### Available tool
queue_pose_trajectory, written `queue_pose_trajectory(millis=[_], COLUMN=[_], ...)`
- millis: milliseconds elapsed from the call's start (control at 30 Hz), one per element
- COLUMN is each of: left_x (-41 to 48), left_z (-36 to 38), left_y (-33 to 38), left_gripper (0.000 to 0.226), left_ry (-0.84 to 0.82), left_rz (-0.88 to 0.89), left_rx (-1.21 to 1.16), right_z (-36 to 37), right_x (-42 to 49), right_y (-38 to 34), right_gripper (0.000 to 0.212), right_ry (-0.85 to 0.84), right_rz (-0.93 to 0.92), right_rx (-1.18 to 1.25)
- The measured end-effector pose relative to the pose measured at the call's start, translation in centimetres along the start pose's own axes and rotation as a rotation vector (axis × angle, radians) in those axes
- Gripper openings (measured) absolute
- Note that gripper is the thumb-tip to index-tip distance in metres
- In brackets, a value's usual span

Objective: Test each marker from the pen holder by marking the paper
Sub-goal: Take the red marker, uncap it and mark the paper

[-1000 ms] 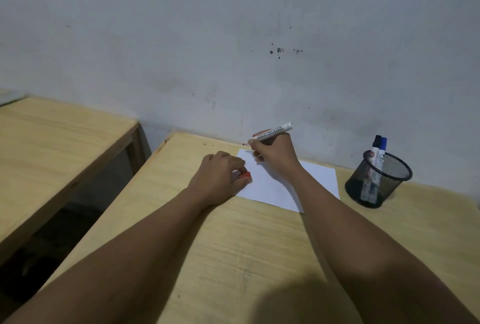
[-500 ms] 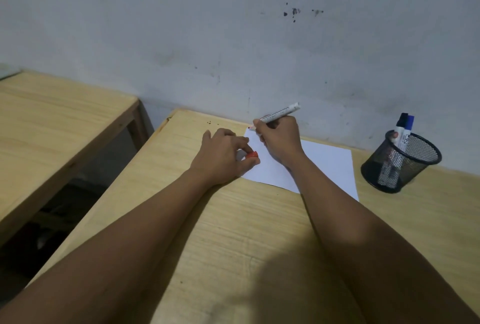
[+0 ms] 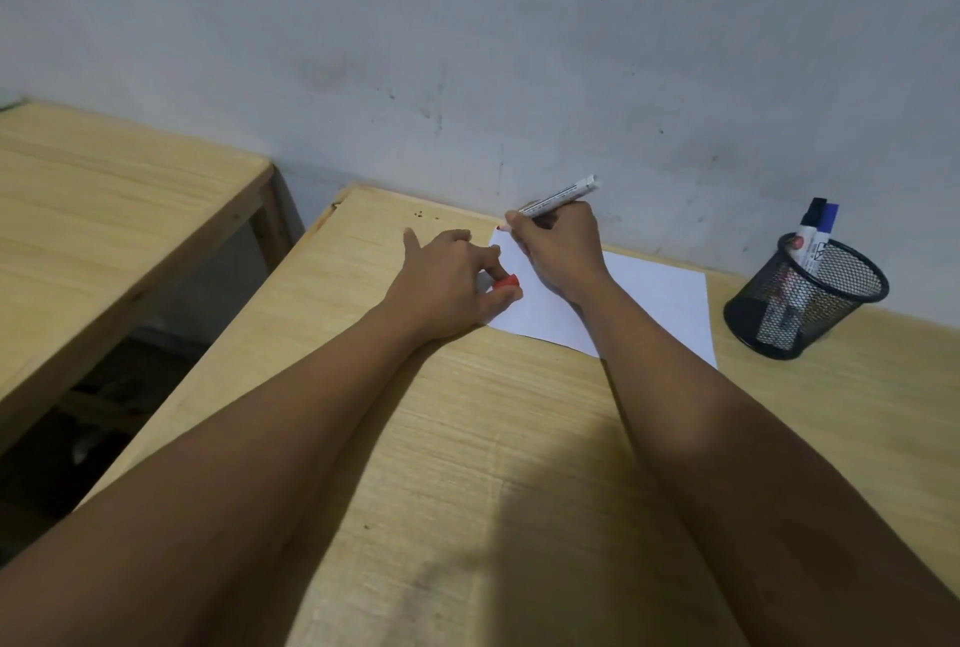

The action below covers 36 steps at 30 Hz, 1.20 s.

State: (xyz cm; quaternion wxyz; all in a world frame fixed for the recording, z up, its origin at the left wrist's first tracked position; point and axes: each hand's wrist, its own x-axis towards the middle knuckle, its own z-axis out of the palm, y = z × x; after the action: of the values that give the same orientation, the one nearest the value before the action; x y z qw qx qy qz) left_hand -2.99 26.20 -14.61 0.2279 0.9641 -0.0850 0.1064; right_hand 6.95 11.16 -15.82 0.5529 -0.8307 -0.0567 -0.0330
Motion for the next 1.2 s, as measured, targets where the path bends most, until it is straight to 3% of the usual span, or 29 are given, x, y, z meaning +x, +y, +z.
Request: queue_pose_trajectory(millis=[367, 767, 1033, 1200], left_x=[-0.1, 0.1, 0.2, -0.1], left_z=[0.1, 0.4, 0.5, 0.1], left_y=[-0.2, -0.5, -0.6, -0.2], left_gripper=[0.035, 0.039, 0.04, 0.038], left_ry=[-0.007, 0.002, 0.006, -0.004], left_rz=[0.017, 0.028, 0.023, 0.015], left_rx=[0.026, 0.045, 0.049, 0.027], right_z=[0.0, -0.4, -0.4, -1.7], right_x=[0.0, -0.4, -0.4, -0.9], right_y=[0.2, 0.2, 0.0, -2.3], right_gripper=[0.022, 0.034, 0.026, 0.022], right_ry=[-0.038, -0.089, -0.089, -0.012], right_rz=[0.023, 0.02, 0.014, 0.069], right_rx=[0.032, 0.055, 0.07, 0.323])
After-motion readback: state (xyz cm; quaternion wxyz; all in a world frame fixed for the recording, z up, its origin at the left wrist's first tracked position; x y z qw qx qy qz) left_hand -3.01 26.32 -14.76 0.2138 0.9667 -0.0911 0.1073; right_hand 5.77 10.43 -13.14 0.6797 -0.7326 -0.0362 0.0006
